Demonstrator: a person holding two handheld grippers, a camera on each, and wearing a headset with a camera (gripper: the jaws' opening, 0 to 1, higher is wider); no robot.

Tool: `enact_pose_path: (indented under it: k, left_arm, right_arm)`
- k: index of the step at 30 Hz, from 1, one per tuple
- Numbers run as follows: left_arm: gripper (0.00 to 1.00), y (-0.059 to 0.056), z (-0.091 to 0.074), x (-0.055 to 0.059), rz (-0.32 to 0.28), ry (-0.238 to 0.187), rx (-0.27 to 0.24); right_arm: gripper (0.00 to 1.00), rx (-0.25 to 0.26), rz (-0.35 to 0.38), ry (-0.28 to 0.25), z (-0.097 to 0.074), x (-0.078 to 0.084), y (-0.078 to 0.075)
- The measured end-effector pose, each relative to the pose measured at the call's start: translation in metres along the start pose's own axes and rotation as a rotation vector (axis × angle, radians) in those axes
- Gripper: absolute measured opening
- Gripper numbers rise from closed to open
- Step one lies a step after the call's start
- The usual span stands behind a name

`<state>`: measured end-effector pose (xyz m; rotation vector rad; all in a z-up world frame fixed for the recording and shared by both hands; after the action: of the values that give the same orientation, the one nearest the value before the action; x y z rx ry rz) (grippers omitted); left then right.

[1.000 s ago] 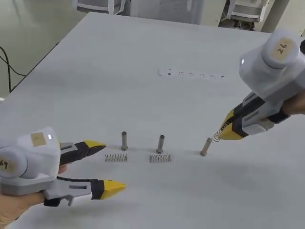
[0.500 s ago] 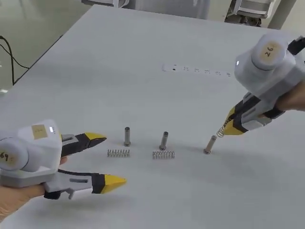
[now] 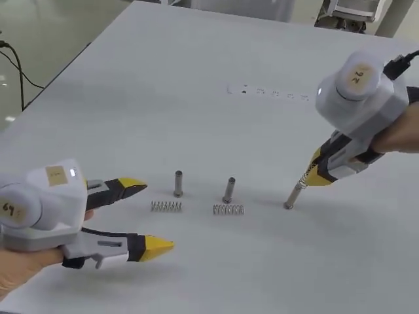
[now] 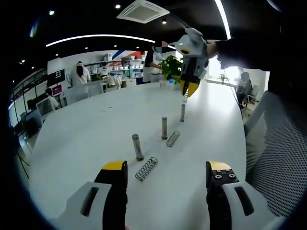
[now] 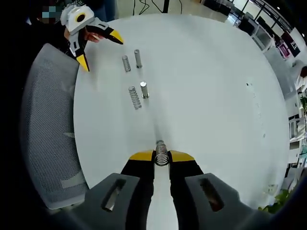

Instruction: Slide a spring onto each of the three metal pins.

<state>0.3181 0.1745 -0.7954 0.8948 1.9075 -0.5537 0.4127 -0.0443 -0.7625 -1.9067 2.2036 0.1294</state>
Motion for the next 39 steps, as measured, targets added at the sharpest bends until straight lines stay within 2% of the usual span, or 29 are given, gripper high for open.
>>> enact_pose_path:
  k: [16,39]
  left_arm:
    - [0.65,0.002,0.000,0.001,-0.004,0.002,-0.003]
    - [0.66,0.005,0.000,0.001,-0.002,0.008,-0.009]
  right_arm:
    - [0.13,-0.014,-0.006,0.023,0.010,0.000,-0.002]
    - [0.13,-0.025,0.007,0.068,0.045,0.008,0.003]
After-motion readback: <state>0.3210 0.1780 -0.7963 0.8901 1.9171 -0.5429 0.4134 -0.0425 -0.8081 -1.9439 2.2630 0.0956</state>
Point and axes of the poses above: the centre of the closed fingertips' face, and the gripper's own axes: z roughly forward along the fingers, y roughly to its left, x roughly out of its underside, the point moved 2 cm from there along -z, roughly backward along the fingers, and after that the axes turned 4 degrees about y, right-handed, at the moved point
